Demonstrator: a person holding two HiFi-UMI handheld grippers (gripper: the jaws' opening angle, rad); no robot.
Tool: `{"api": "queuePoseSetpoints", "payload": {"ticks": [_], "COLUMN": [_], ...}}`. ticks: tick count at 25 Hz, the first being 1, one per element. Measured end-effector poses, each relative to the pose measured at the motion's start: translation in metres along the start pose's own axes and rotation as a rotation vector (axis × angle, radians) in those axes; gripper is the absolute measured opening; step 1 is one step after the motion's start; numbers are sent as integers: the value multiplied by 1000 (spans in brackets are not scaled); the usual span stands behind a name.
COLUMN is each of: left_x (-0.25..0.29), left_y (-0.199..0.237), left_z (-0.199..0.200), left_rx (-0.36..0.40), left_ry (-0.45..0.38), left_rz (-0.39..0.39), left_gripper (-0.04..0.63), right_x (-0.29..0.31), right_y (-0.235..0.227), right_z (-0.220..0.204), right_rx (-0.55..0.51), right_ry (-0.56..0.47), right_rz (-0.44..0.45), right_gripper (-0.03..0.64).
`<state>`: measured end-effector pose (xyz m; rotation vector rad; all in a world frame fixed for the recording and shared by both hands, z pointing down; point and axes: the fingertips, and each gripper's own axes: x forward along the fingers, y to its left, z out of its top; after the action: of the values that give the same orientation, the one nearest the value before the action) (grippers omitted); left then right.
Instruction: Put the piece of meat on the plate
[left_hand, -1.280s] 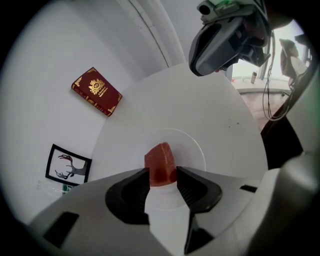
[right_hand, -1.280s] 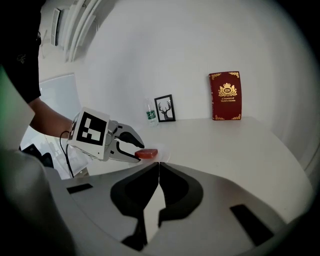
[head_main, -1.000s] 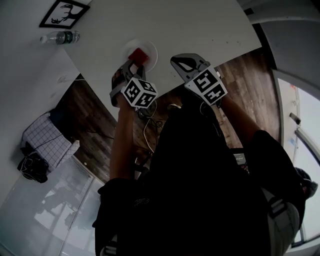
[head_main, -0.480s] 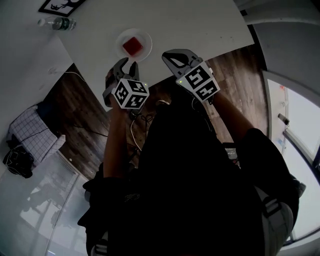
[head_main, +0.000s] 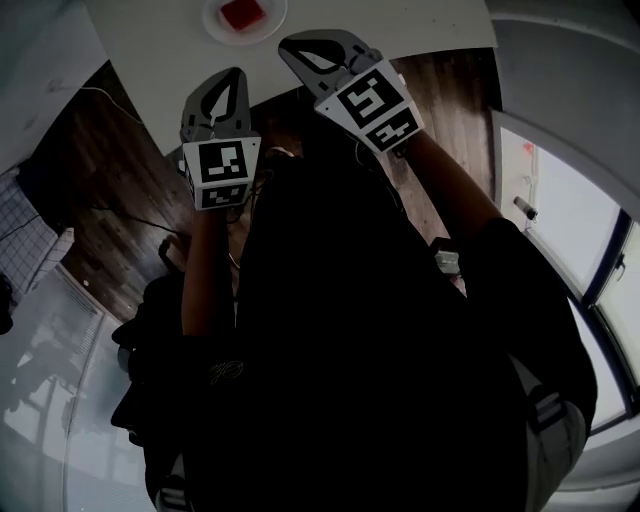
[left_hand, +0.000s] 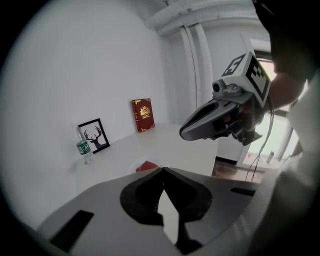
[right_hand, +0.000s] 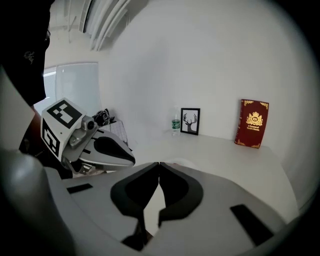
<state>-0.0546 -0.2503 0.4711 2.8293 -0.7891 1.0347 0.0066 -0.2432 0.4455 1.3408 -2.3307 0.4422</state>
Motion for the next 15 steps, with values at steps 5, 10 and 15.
{"api": "queuePoseSetpoints", "payload": {"ticks": [5, 10, 15], "left_x": [-33, -56, -88], "left_y": [-9, -4, 11], "left_z": [1, -4, 8], "left_rx": [-125, -108, -107], "left_ry": [-97, -128, -224], "left_rz": [-10, -10, 63], "left_gripper": [3, 3, 3], "right_x": [-3, -13, -18], "right_y": [22, 35, 51], "right_z": [33, 76, 106], "right_rx": [-150, -231, -326], "right_ry": [-10, -56, -84], "right_rz": [26, 8, -43], "right_gripper": [21, 21, 21]}}
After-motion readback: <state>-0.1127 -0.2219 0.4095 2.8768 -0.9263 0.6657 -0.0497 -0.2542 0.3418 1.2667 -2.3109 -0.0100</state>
